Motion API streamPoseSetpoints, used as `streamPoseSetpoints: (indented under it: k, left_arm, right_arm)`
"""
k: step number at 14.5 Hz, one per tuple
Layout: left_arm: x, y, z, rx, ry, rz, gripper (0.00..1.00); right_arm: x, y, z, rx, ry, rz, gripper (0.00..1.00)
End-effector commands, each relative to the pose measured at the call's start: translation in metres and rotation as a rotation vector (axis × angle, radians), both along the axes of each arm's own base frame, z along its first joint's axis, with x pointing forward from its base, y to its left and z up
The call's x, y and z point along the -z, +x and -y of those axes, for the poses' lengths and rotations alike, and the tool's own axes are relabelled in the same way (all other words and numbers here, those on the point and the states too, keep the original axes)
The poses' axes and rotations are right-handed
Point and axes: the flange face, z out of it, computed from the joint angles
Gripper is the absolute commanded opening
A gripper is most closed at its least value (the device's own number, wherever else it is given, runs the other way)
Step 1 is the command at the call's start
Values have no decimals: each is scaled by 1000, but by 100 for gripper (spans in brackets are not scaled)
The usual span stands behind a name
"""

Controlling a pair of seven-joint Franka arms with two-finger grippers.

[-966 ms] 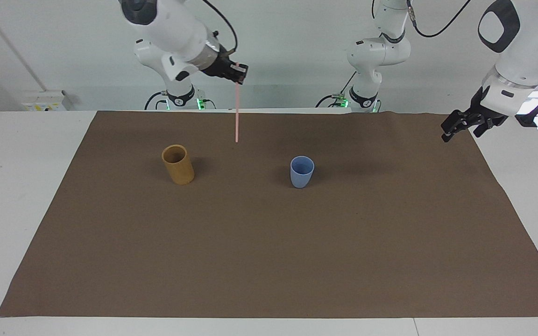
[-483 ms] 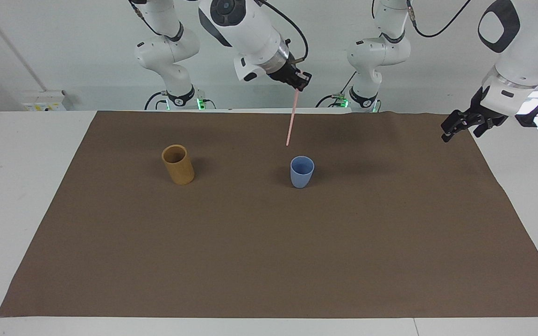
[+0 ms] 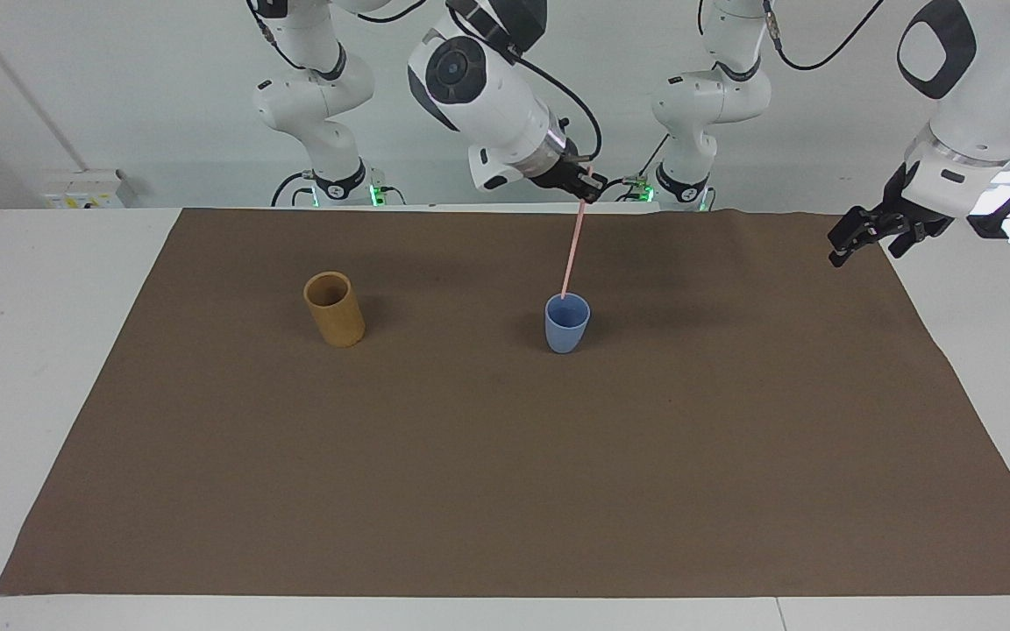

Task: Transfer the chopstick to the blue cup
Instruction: 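Lift the pink chopstick out of the tan cup with the right gripper, then lower the chopstick into the blue cup and open the right gripper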

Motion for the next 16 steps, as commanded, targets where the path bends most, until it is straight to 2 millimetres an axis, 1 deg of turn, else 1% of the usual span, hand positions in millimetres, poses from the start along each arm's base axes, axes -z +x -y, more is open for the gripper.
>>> streamPoseSetpoints:
  k: [1, 3, 4, 6, 10, 11, 12, 13, 15, 16]
  left_arm:
    - [0, -5, -2, 3, 8, 0, 100]
    - [0, -5, -3, 3, 10, 0, 100]
    - [0, -5, -2, 3, 8, 0, 100]
    - [-1, -5, -2, 3, 8, 2, 100]
    - [0, -5, -2, 3, 8, 0, 100]
    - [-1, -5, -2, 3, 8, 2, 100]
    - [0, -5, -2, 3, 8, 0, 100]
    - [-1, -5, -2, 3, 8, 2, 100]
    - [0, -5, -2, 3, 8, 0, 100]
    - [-1, -5, -2, 3, 8, 2, 100]
  right_arm:
    - [5, -4, -3, 25, 25, -9, 0]
    - [14, -3, -2, 33, 21, -11, 0]
    - [21, -3, -4, 37, 17, -13, 0]
    - [37, -7, 0, 46, 4, -20, 0]
    - [46, -8, 2, 44, -2, -24, 0]
    - [47, -7, 1, 42, 8, -23, 3]
    - [48, -7, 1, 42, 24, -24, 19]
    - [47, -4, 3, 44, 29, -23, 52]
    - [34, 1, 3, 43, 37, -6, 100]
    - [27, 4, 5, 41, 40, 1, 100]
